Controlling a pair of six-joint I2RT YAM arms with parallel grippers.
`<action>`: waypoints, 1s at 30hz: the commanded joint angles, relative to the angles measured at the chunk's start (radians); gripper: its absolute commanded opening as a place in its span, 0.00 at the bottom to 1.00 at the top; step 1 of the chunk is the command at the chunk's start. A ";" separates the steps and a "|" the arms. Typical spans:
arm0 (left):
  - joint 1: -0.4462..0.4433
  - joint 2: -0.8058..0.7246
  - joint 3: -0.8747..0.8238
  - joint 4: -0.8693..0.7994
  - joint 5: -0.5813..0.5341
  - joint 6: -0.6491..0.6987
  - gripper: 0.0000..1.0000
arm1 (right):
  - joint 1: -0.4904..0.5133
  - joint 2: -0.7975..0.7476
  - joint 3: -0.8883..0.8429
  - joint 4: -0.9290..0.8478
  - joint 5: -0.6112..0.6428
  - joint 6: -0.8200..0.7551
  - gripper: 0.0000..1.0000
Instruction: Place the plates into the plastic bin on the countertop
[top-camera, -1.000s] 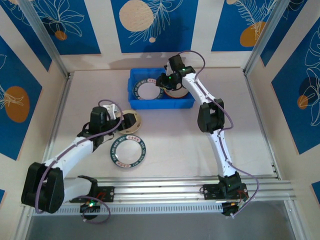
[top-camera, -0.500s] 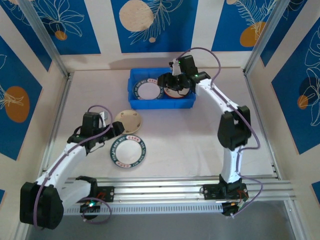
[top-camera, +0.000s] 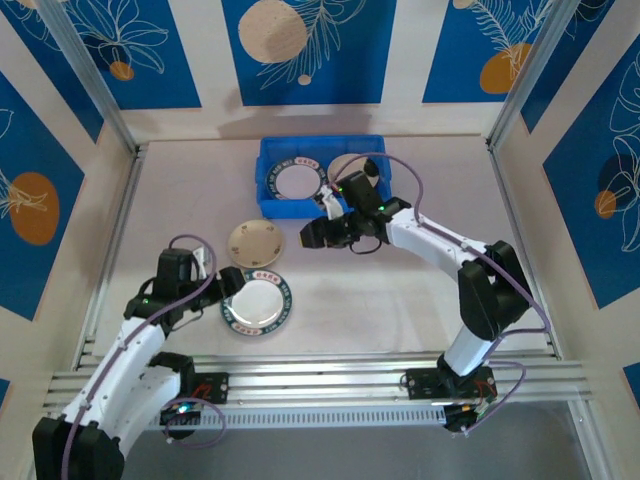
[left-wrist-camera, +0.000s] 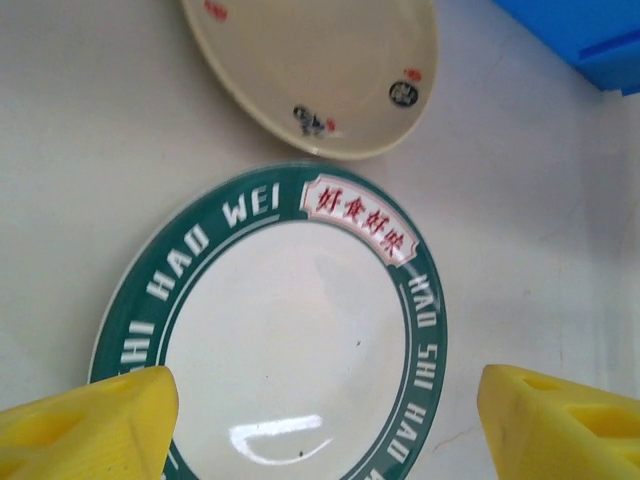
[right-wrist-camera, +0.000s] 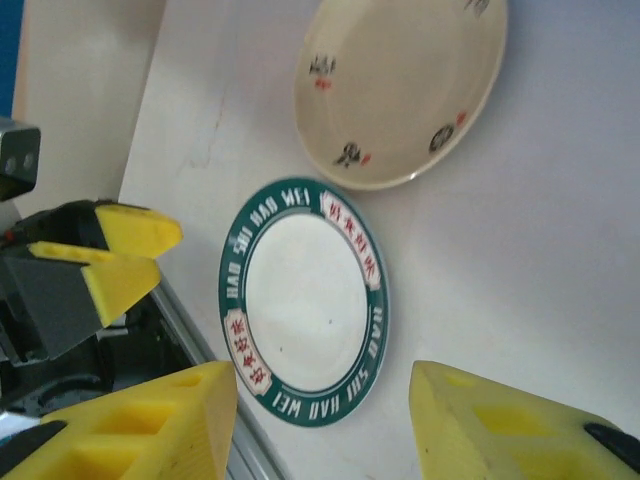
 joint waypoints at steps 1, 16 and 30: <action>0.004 -0.060 -0.043 -0.003 0.046 -0.039 0.79 | 0.035 0.001 -0.031 0.010 -0.035 0.013 0.49; -0.027 -0.079 -0.098 -0.079 -0.085 -0.090 0.76 | 0.103 0.205 -0.022 0.027 -0.089 0.025 0.46; -0.028 -0.076 -0.172 -0.038 -0.092 -0.130 0.64 | 0.093 0.333 0.024 0.056 -0.168 0.026 0.41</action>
